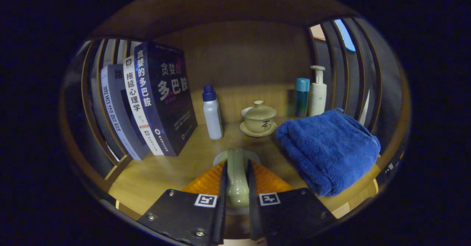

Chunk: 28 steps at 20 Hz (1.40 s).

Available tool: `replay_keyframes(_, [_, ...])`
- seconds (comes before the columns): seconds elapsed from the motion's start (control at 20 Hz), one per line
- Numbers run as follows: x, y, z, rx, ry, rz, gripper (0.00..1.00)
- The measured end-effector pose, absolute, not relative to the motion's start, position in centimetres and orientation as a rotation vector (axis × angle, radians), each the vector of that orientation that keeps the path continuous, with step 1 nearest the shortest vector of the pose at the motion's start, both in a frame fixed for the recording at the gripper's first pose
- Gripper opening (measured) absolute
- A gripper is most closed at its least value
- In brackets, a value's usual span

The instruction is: Pull open the drawer, take out the items inside it, and place them on the countertop above the cabinet.

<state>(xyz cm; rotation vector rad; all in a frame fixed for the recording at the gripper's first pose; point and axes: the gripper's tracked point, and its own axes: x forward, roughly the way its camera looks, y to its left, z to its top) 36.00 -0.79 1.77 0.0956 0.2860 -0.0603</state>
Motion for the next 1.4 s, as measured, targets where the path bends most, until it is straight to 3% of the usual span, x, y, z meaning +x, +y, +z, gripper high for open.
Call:
replay_keyframes(0.1, [35.8, -0.4, 1.7, 0.111, 0.276, -0.058, 0.35])
replay_keyframes(0.25, [34.6, -1.0, 1.8, 0.075, 0.253, -0.090, 0.79])
replay_keyframes(0.45, [32.4, -0.9, 2.0, 0.060, 0.254, -0.070, 1.00])
replay_keyframes(0.95, [24.2, -3.7, 5.8, 0.143, 0.229, -0.024, 1.00])
replay_keyframes(1.4, [12.1, -7.2, 7.5, 0.232, 0.212, -0.016, 1.00])
